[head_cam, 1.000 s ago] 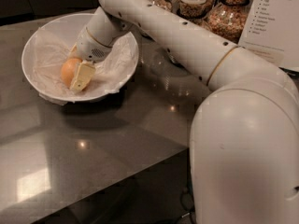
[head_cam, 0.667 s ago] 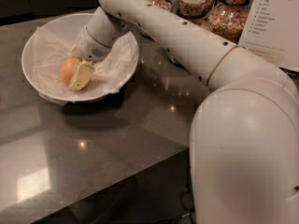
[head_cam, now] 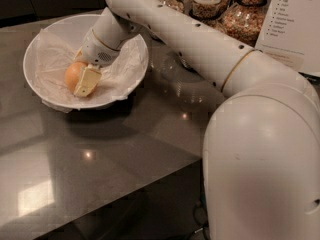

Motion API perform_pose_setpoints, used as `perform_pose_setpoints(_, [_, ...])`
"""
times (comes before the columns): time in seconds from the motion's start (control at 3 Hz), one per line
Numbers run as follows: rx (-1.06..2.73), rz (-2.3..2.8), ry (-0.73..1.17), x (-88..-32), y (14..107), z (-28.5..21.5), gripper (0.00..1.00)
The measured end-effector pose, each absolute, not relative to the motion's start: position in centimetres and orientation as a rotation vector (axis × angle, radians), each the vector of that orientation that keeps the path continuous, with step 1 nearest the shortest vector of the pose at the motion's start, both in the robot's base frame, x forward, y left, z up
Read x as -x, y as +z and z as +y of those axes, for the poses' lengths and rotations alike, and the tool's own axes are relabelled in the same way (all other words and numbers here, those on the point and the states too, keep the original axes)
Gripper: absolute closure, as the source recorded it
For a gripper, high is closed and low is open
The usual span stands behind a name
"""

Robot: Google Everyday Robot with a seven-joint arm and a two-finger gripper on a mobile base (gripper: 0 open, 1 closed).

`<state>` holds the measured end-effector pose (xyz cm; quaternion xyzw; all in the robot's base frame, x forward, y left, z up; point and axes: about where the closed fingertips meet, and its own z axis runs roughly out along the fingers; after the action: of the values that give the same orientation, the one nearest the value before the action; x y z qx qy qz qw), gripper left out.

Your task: Pick orange from white bowl

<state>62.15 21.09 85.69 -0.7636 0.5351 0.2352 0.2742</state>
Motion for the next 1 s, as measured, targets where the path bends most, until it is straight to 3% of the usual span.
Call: perform_pose_setpoints(1.0, [2.024,1.219,0.586,-59.0,92.0,21.0,1.00])
